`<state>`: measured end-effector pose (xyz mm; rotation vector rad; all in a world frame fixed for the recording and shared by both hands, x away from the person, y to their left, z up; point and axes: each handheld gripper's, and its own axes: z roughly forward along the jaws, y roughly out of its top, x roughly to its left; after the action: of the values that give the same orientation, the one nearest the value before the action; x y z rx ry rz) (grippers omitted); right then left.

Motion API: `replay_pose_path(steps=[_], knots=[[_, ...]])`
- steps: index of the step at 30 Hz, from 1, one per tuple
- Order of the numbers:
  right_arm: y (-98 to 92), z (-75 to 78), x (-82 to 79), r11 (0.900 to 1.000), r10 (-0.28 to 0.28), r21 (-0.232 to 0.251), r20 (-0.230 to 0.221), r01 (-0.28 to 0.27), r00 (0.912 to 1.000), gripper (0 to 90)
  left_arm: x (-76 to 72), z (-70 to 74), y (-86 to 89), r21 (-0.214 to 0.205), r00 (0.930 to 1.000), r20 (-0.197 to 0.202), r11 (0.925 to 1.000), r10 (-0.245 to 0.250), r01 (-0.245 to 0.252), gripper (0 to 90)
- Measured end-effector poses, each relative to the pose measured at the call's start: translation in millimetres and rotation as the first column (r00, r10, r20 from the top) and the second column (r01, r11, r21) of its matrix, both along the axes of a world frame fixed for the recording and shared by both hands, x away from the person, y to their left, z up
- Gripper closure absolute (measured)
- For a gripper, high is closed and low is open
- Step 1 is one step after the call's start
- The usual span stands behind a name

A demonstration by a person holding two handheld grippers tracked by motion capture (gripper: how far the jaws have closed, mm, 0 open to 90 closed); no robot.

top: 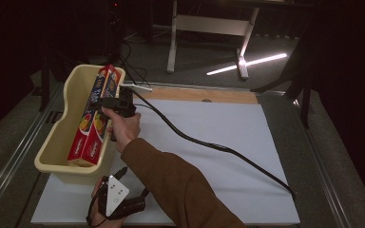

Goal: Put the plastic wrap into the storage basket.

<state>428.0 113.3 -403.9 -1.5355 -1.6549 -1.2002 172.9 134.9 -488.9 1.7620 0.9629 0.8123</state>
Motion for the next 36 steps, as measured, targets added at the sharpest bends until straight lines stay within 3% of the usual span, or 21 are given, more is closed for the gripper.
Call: replay_pose_path(steps=[17, 24, 25, 28, 33, 36], knots=[[-0.5, -9.9, 5.5, 0.9984, 0.021, -0.052, -0.038, -0.023, 0.999, 35.8, 0.1, 0.2, 0.4, -0.001, 1.0, 0.001, 1.0, 0.001, -0.001, 14.3], [-4.4, -6.3, 4.7, 0.9963, -0.01, -0.086, -0.033, 0.007, 0.9994, 34.4, 0.1, 0.0, 0.0, 0.0, 1.0, -0.003, 1.0, 0.001, -0.001, 14.3], [-8.7, 0.0, 6.7, 0.9978, -0.001, -0.067, -0.009, 0.0, 1.0, 34.8, 0.2, -0.1, -0.3, 0.0, 1.0, -0.002, 1.0, 0.001, -0.001, 14.3], [-13.0, 5.6, 8.9, 0.9975, 0.025, -0.066, -0.014, -0.026, 0.9996, 36.2, 0.5, -0.5, -1.1, 0.003, 1.0, -0.004, 1.0, -0.002, 0.002, 14.3], [-18.0, 6.4, 8.5, 0.9948, 0.072, -0.071, -0.002, -0.072, 0.9974, 38.5, 1.0, -0.9, -2.2, 0.002, 1.0, -0.004, 1.0, -0.002, 0.002, 14.3], [-20.1, 8.4, 5.2, 0.9895, 0.113, -0.094, 0.032, -0.11, 0.993, 39.1, 1.7, -1.0, -1.3, -0.002, 1.0, -0.007, 1.0, 0.0, 0.0, 14.3]])
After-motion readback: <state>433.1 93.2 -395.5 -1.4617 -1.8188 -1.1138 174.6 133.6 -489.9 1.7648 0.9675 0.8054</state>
